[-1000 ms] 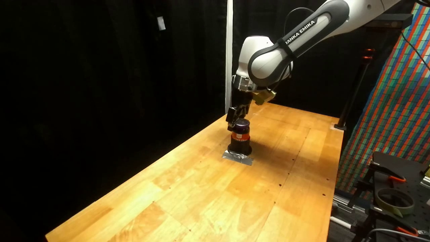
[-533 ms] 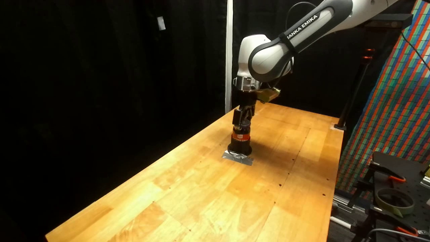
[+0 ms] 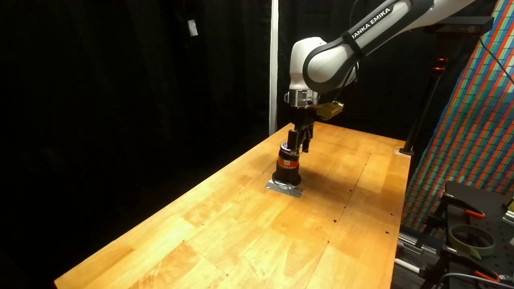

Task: Put the rubber band on the jar.

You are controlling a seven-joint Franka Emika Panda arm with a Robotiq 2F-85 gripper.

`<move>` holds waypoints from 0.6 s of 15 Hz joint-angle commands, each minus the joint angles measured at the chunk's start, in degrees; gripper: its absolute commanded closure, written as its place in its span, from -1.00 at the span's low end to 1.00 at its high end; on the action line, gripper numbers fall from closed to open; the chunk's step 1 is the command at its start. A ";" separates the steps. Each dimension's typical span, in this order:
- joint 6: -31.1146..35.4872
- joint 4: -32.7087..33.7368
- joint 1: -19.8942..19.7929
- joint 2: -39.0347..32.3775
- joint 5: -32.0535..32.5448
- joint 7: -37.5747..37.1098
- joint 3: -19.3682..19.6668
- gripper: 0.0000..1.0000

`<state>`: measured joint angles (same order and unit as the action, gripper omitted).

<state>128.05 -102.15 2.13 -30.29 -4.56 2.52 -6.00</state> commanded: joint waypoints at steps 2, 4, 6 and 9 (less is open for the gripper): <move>2.47 -6.99 -0.74 4.07 -2.59 2.13 -0.39 -1.00; 6.54 -9.64 -0.64 5.14 -2.65 2.20 -0.33 -0.50; 11.45 -13.02 -0.75 6.88 -2.69 2.80 -0.57 -0.32; 18.50 -18.50 -1.14 10.00 -3.20 4.15 -1.25 0.14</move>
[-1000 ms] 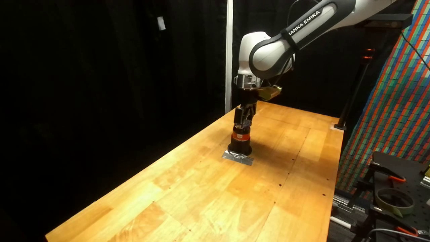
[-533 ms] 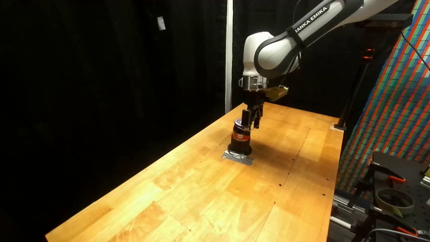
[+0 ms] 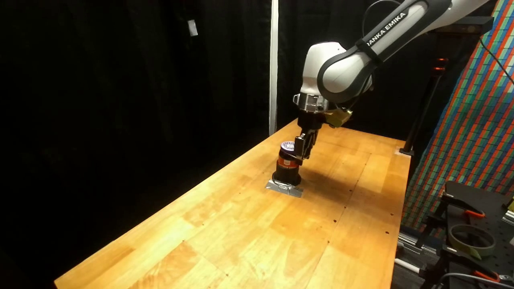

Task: Put the rubber band on the jar.

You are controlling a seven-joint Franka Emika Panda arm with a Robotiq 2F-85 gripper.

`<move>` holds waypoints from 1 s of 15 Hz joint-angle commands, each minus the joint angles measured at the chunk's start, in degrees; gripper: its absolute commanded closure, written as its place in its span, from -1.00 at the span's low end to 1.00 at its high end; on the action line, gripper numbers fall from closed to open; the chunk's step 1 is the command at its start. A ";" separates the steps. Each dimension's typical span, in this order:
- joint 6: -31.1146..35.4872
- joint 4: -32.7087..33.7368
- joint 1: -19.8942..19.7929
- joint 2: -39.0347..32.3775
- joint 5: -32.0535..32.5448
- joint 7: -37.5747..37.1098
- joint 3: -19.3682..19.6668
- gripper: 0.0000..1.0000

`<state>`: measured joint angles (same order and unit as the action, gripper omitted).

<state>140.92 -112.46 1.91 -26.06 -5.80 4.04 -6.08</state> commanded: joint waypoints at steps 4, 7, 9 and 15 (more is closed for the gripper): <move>18.10 -15.96 -0.97 9.71 -2.29 3.80 -2.21 0.78; 32.47 -21.38 -0.73 10.58 -1.31 3.71 -3.10 0.96; 41.72 -23.97 -0.92 10.31 -0.04 3.15 -3.69 0.96; 60.67 -30.60 -1.28 8.31 1.36 2.48 -4.16 0.94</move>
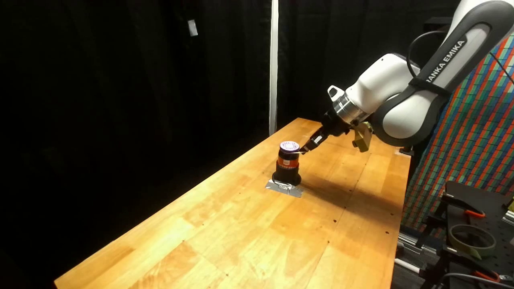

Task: Put the rubber band on the jar.

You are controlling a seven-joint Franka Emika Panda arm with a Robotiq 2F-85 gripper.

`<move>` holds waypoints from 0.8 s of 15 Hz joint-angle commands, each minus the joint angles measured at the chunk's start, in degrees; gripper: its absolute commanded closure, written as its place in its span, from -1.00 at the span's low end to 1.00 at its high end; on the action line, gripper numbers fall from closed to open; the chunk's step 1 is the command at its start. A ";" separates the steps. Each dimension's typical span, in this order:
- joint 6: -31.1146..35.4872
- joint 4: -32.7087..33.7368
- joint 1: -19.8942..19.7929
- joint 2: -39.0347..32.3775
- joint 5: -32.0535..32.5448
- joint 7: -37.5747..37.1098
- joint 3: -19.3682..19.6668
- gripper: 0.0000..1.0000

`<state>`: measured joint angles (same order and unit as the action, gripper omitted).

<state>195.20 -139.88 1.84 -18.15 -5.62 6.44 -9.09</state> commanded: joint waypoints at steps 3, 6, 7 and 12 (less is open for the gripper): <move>10.81 -4.95 0.18 -0.10 5.38 -3.13 1.01 0.92; 14.97 -6.11 -0.76 -1.10 8.60 -5.16 0.61 0.95; 16.45 -6.39 -0.97 -1.44 9.46 -5.75 0.57 0.94; 23.07 -7.87 -2.04 -3.34 12.97 -7.53 1.13 0.93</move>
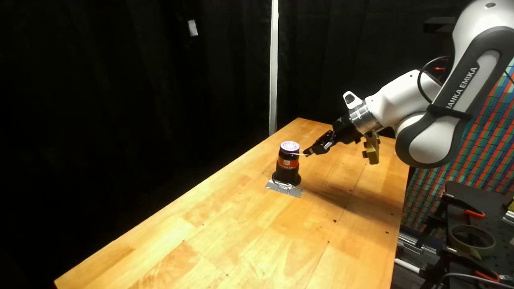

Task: Put the rubber band on the jar.

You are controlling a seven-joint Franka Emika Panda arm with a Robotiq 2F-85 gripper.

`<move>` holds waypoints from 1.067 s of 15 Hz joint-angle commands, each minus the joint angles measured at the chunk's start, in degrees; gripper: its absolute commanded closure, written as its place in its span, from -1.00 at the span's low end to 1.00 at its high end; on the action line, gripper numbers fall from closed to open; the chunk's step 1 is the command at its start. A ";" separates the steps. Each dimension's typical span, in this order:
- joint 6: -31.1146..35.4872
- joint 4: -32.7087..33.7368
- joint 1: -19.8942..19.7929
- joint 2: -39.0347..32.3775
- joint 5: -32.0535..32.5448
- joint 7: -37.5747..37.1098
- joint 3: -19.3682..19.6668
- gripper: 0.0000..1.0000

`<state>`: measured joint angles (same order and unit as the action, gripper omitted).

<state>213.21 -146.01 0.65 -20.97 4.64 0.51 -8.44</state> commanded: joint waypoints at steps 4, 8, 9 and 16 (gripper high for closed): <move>10.81 -2.38 -0.84 -1.93 2.89 -0.99 1.82 0.92; 17.65 -2.60 -0.51 -3.74 2.29 -0.66 3.06 0.92; 18.99 -2.61 -0.46 -4.18 2.21 -0.64 3.26 0.92; 14.95 -5.46 -4.04 -3.56 9.33 -8.53 1.67 0.39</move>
<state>232.98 -149.05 -0.14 -26.43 6.66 -0.66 -5.13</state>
